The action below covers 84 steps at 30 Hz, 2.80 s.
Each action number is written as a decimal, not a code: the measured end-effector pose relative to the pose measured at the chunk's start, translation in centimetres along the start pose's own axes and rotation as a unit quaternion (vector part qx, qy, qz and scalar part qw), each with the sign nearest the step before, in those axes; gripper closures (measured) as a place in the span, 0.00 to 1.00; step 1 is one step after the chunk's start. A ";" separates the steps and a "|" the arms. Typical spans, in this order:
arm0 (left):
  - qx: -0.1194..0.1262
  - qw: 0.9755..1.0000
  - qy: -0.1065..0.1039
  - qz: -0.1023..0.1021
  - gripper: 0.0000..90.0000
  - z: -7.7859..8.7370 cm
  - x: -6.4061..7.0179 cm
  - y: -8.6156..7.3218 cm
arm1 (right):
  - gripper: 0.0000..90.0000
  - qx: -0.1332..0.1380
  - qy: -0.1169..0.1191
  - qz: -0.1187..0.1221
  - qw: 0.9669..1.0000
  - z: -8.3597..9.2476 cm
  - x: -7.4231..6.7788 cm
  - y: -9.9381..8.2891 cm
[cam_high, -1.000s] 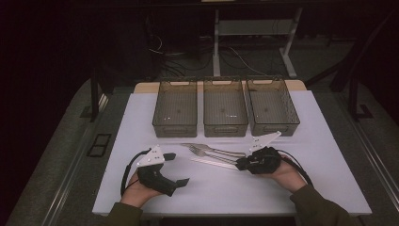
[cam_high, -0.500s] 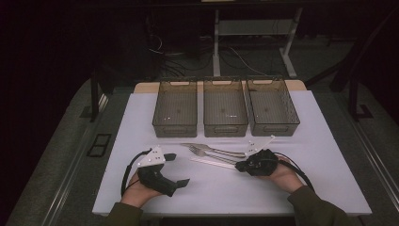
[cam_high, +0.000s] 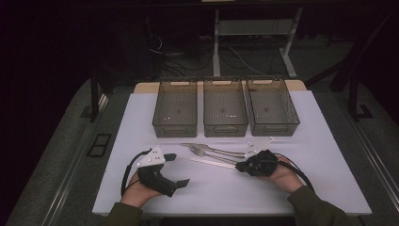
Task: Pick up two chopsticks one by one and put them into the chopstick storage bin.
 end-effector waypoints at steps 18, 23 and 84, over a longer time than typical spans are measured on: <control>0.000 1.000 -0.002 0.001 0.00 0.0 0.0 0.0 | 0.92 -0.020 -0.002 0.026 0.999 -0.5 -0.2 -0.2; 0.000 1.000 -0.004 0.000 0.00 0.0 0.1 0.0 | 0.91 -0.017 0.010 0.017 1.000 -0.6 -0.4 -0.2; 0.019 1.000 0.004 -0.001 0.00 -0.7 -0.6 -0.8 | 0.93 0.060 0.037 -0.037 0.997 5.0 0.1 0.8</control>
Point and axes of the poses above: each handheld gripper's, and its own axes: z roughly backward along the jaws, y roughly out of its top, x roughly to its right, the point moved 3 cm from there along -z, roughly forward along the jaws, and after that the axes turned 5 degrees about x, right-handed, at the moved point
